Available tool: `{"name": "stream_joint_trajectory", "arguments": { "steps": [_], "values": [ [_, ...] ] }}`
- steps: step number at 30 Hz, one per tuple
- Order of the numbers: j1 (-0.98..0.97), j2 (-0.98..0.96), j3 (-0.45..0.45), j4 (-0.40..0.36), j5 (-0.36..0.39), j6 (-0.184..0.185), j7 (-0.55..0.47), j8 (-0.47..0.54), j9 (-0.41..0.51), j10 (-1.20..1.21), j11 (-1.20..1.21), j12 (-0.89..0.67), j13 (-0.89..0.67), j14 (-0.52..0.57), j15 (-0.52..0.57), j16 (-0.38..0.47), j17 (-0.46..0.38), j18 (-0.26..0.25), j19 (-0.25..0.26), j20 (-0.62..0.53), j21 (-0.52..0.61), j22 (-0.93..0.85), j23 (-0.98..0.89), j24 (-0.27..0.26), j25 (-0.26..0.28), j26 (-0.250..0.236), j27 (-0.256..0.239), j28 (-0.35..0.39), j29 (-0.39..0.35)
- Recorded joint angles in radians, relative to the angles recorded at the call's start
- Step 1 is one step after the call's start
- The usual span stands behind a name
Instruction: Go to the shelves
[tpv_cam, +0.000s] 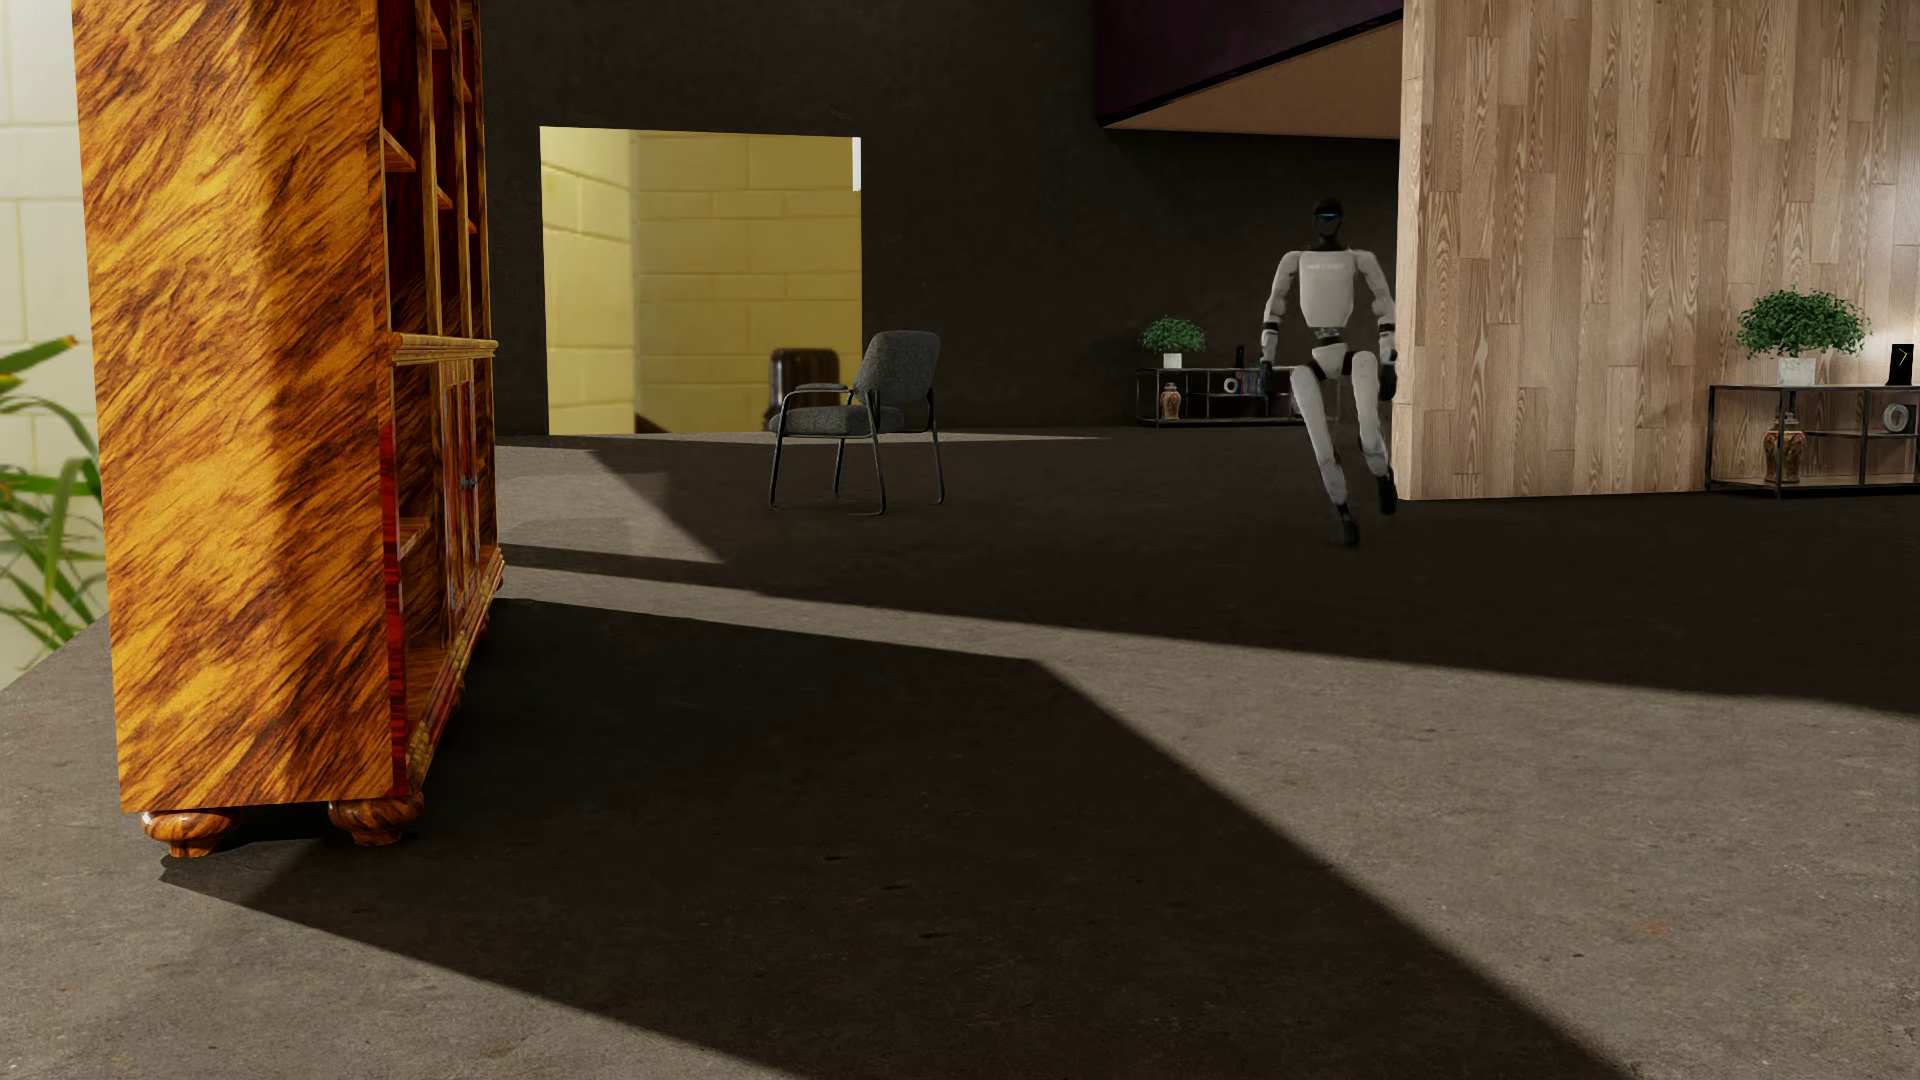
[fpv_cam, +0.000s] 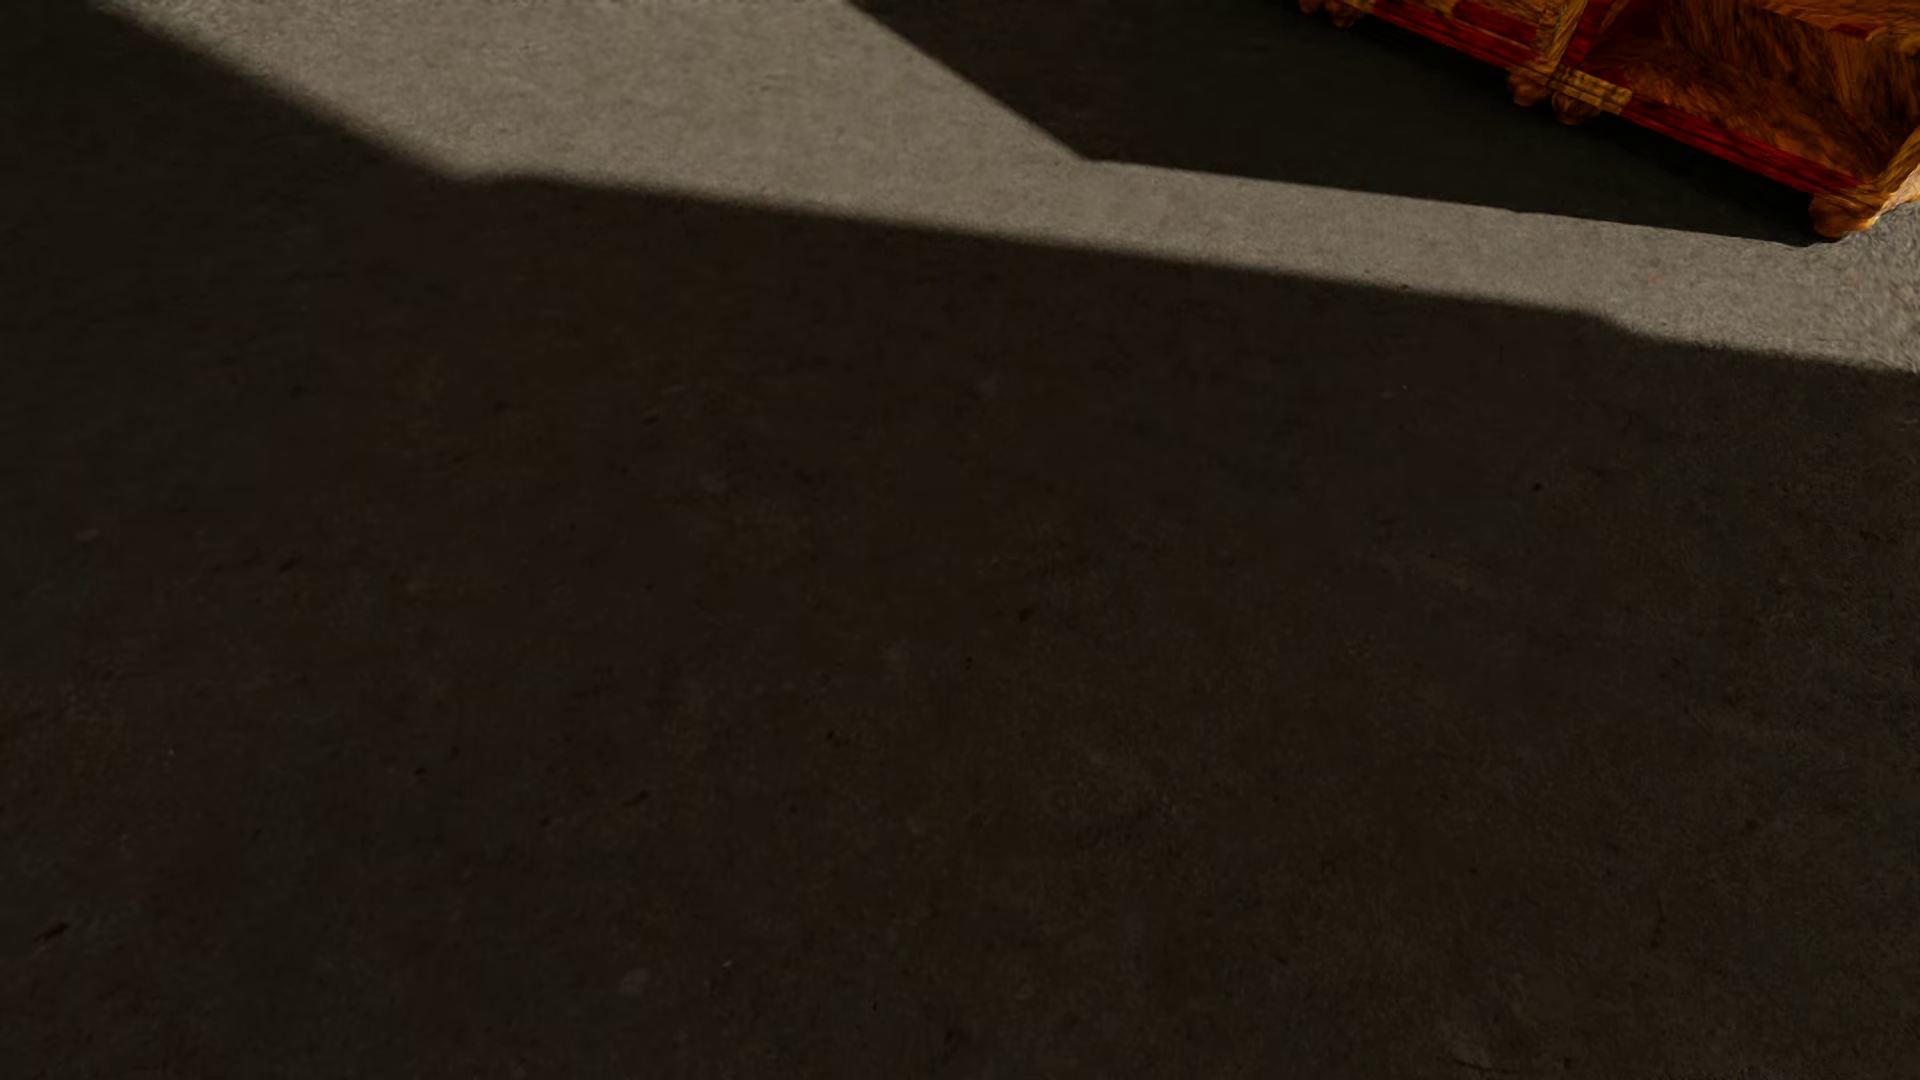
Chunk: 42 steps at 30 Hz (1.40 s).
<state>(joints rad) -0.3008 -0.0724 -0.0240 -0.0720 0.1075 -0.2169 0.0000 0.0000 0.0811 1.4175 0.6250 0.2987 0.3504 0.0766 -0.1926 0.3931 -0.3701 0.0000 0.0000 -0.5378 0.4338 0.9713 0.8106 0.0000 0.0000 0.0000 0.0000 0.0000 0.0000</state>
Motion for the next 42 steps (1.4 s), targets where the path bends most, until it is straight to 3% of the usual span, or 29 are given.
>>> {"name": "stream_joint_trajectory", "arguments": {
  "steps": [2,3,4,6,7,8,10,11,13,14,16,19,21,23,24,26,28,29,30,32,33,34,35,36,37,39,40,41,42],
  "values": [
    [-0.128,0.174,0.118,-0.005,-0.042,-0.012,0.0,0.0,-0.003,-0.412,-0.105,0.073,-0.043,0.178,0.072,-0.007,0.006,0.0,0.0,-0.026,-0.012,-0.005,-0.106,0.0,0.0,0.0,0.0,0.0,0.0],
    [-0.178,0.244,0.147,0.006,-0.071,-0.005,0.0,0.0,-0.012,-0.619,-0.137,0.104,-0.065,0.209,0.089,-0.019,-0.002,0.0,0.0,-0.023,-0.017,-0.004,-0.159,0.0,0.0,0.0,0.0,0.0,0.0],
    [-0.208,0.321,0.152,0.026,-0.094,0.018,0.0,0.0,-0.021,-0.802,-0.147,0.129,-0.084,0.083,0.128,-0.027,-0.019,0.0,0.0,-0.032,-0.02,-0.021,-0.219,0.0,0.0,0.0,0.0,0.0,0.0],
    [-0.285,0.377,0.197,0.074,-0.164,0.04,0.0,0.0,-0.044,-0.965,-0.135,0.128,-0.094,-0.323,0.222,-0.046,-0.043,0.0,0.0,-0.022,-0.056,-0.006,-0.328,0.0,0.0,0.0,0.0,0.0,0.0],
    [-0.304,0.415,0.229,0.082,-0.209,0.039,0.0,0.0,-0.035,-0.951,-0.117,0.126,-0.096,-0.35,0.313,-0.04,-0.042,0.0,0.0,-0.01,-0.07,-0.015,-0.34,0.0,0.0,0.0,0.0,0.0,0.0],
    [-0.335,0.439,0.234,0.066,-0.234,0.031,0.0,0.0,-0.045,-0.91,-0.092,0.115,-0.086,-0.23,0.417,-0.032,-0.031,0.0,0.0,-0.007,-0.075,-0.005,-0.314,0.0,0.0,0.0,0.0,0.0,0.0],
    [-0.401,0.357,0.183,-0.015,-0.275,0.0,0.0,0.0,-0.092,-0.737,0.117,0.079,-0.048,0.124,0.706,-0.019,0.0,0.0,0.0,0.003,-0.074,0.026,-0.188,0.0,0.0,0.0,0.0,0.0,0.0],
    [-0.356,0.275,0.153,-0.063,-0.282,-0.015,0.0,0.0,-0.064,-0.642,0.315,0.046,-0.045,0.123,0.672,-0.007,0.011,0.0,0.0,0.003,-0.056,0.034,-0.11,0.0,0.0,0.0,0.0,0.0,0.0],
    [-0.112,0.048,0.078,-0.131,-0.254,-0.002,0.0,0.0,-0.007,-0.696,0.692,-0.038,-0.057,0.048,0.184,0.01,0.013,0.0,0.0,0.027,0.013,0.026,0.015,0.0,0.0,0.0,0.0,0.0,0.0],
    [0.013,-0.08,0.024,-0.131,-0.228,0.027,0.0,0.0,-0.007,-0.758,0.755,-0.077,-0.037,-0.021,0.003,0.019,0.005,0.0,0.0,0.023,0.024,0.011,0.043,0.0,0.0,0.0,0.0,0.0,0.0],
    [0.305,-0.218,-0.106,-0.097,-0.2,0.075,0.0,0.0,0.025,-0.908,0.584,-0.115,0.012,-0.18,-0.114,0.06,-0.023,0.0,0.0,0.03,0.035,-0.114,0.085,0.0,0.0,0.0,0.0,0.0,0.0],
    [0.553,-0.387,-0.243,-0.049,-0.228,0.107,0.0,0.0,0.011,-1.024,0.048,-0.243,0.053,-0.399,-0.033,0.08,-0.051,0.0,0.0,0.119,-0.008,-0.215,0.137,0.0,0.0,0.0,0.0,0.0,0.0],
    [0.65,-0.457,-0.304,-0.026,-0.271,0.108,0.0,0.0,-0.011,-1.011,-0.151,-0.314,0.075,-0.44,-0.053,0.096,-0.059,0.0,0.0,0.15,-0.036,-0.268,0.169,0.0,0.0,0.0,0.0,0.0,0.0],
    [0.732,-0.493,-0.362,0.05,-0.274,0.133,0.0,0.0,-0.001,-0.916,0.017,-0.306,0.097,-0.33,-0.035,0.08,-0.061,0.0,0.0,0.189,-0.04,-0.314,0.207,0.0,0.0,0.0,0.0,0.0,0.0],
    [0.702,-0.522,-0.365,0.073,-0.258,0.158,0.0,0.0,-0.026,-0.788,0.131,-0.277,0.104,-0.176,0.031,0.054,-0.056,0.0,0.0,0.201,-0.037,-0.313,0.239,0.0,0.0,0.0,0.0,0.0,0.0],
    [0.568,-0.421,-0.294,0.107,-0.149,0.203,0.0,0.0,0.007,-0.356,0.259,-0.202,0.084,0.17,0.012,0.013,-0.044,0.0,0.0,0.183,-0.025,-0.274,0.275,0.0,0.0,0.0,0.0,0.0,0.0],
    [0.338,-0.232,-0.199,0.068,-0.097,0.196,0.0,0.0,0.034,-0.011,0.195,-0.174,0.06,0.023,-0.046,-0.018,-0.018,0.0,0.0,0.071,-0.039,-0.175,0.207,0.0,0.0,0.0,0.0,0.0,0.0],
    [0.215,-0.131,-0.136,0.012,-0.112,0.162,0.0,0.0,0.027,-0.004,0.124,-0.122,0.05,-0.01,-0.047,-0.048,0.001,0.0,0.0,0.115,-0.061,-0.134,0.14,0.0,0.0,0.0,0.0,0.0,0.0],
    [0.123,-0.018,-0.066,-0.011,-0.109,0.147,0.0,0.0,0.031,-0.108,0.045,-0.076,0.043,0.026,-0.047,-0.051,0.008,0.0,0.0,0.082,-0.082,-0.096,0.064,0.0,0.0,0.0,0.0,0.0,0.0],
    [-0.015,0.167,0.056,-0.04,-0.143,0.117,0.0,0.0,0.028,-0.533,-0.07,0.012,0.008,0.18,-0.055,-0.046,0.007,0.0,0.0,0.015,-0.097,-0.03,-0.103,0.0,0.0,0.0,0.0,0.0,0.0],
    [-0.069,0.225,0.1,-0.021,-0.15,0.122,0.0,0.0,0.021,-0.748,-0.094,0.045,-0.032,0.13,-0.074,-0.045,-0.002,0.0,0.0,0.005,-0.102,-0.001,-0.178,0.0,0.0,0.0,0.0,0.0,0.0],
    [-0.098,0.279,0.136,-0.007,-0.151,0.13,0.0,0.0,0.015,-0.916,-0.112,0.056,-0.082,-0.126,-0.107,-0.027,-0.017,0.0,0.0,-0.114,-0.099,0.035,-0.228,0.0,0.0,0.0,0.0,0.0,0.0],
    [-0.131,0.33,0.176,0.017,-0.164,0.135,0.0,0.0,0.009,-0.95,-0.105,0.089,-0.115,-0.394,-0.144,-0.018,-0.026,0.0,0.0,-0.148,-0.118,0.045,-0.279,0.0,0.0,0.0,0.0,0.0,0.0],
    [-0.168,0.374,0.218,0.052,-0.171,0.141,0.0,0.0,0.011,-0.938,-0.099,0.115,-0.144,-0.469,-0.167,-0.01,-0.028,0.0,0.0,-0.175,-0.143,0.054,-0.306,0.0,0.0,0.0,0.0,0.0,0.0],
    [-0.195,0.437,0.243,0.05,-0.194,0.129,0.0,0.0,0.023,-0.939,-0.087,0.135,-0.149,-0.372,-0.14,-0.008,-0.021,0.0,0.0,-0.2,-0.176,0.08,-0.32,0.0,0.0,0.0,0.0,0.0,0.0],
    [-0.255,0.423,0.256,-0.006,-0.254,0.093,0.0,0.0,-0.019,-0.845,0.062,0.166,-0.118,0.097,0.101,-0.017,0.0,0.0,0.0,-0.182,-0.214,0.118,-0.295,0.0,0.0,0.0,0.0,0.0,0.0],
    [-0.24,0.386,0.22,-0.068,-0.293,0.057,0.0,0.0,-0.023,-0.766,0.221,0.171,-0.094,0.184,0.28,-0.019,0.016,0.0,0.0,-0.196,-0.204,0.133,-0.248,0.0,0.0,0.0,0.0,0.0,0.0],
    [-0.183,0.328,0.176,-0.116,-0.301,0.035,0.0,0.0,-0.004,-0.708,0.402,0.156,-0.08,0.163,0.377,-0.012,0.031,0.0,0.0,-0.206,-0.17,0.13,-0.179,0.0,0.0,0.0,0.0,0.0,0.0],
    [-0.096,0.222,0.141,-0.148,-0.3,0.033,0.0,0.0,0.016,-0.714,0.6,0.115,-0.079,0.115,0.291,-0.008,0.038,0.0,0.0,-0.237,-0.129,0.113,-0.11,0.0,0.0,0.0,0.0,0.0,0.0]
  ]
}}
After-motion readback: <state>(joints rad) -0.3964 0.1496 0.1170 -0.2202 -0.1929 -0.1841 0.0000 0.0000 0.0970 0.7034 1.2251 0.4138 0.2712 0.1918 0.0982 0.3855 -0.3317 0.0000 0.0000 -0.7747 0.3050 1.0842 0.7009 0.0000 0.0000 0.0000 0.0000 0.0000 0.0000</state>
